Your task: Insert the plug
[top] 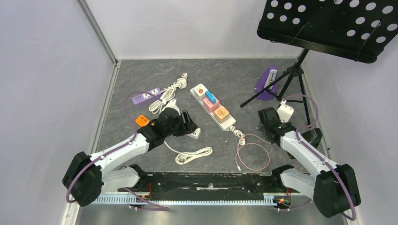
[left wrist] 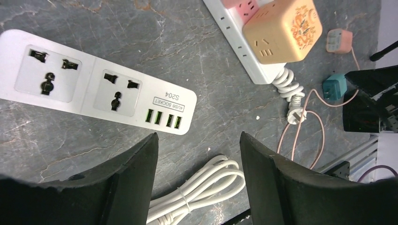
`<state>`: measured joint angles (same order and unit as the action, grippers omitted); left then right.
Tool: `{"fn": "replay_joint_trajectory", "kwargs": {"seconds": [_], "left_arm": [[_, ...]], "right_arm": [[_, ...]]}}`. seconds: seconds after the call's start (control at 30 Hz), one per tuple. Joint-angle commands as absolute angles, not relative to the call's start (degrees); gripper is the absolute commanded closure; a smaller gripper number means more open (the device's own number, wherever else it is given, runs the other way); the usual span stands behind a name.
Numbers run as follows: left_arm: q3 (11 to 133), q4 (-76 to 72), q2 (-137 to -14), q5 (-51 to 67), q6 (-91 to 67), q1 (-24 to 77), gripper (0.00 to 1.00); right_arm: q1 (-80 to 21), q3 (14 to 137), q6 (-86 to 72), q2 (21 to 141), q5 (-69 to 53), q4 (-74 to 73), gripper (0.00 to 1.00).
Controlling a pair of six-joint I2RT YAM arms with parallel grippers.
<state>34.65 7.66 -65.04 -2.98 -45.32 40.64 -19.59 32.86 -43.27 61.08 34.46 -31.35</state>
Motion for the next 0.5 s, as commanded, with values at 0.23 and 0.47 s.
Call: {"fn": "replay_joint_trajectory", "kwargs": {"seconds": [0.23,0.47], "left_arm": [[38.55,12.97,-61.01,-7.32,-42.63,40.78,0.3],[38.79,13.89,-60.87,-8.12,-42.46,40.78,0.3]], "right_arm": [[-14.47,30.0,-57.58,64.06,35.97,-31.67,0.21],[-13.12,29.7,-57.74,67.21,34.83,-27.2,0.35]]}}
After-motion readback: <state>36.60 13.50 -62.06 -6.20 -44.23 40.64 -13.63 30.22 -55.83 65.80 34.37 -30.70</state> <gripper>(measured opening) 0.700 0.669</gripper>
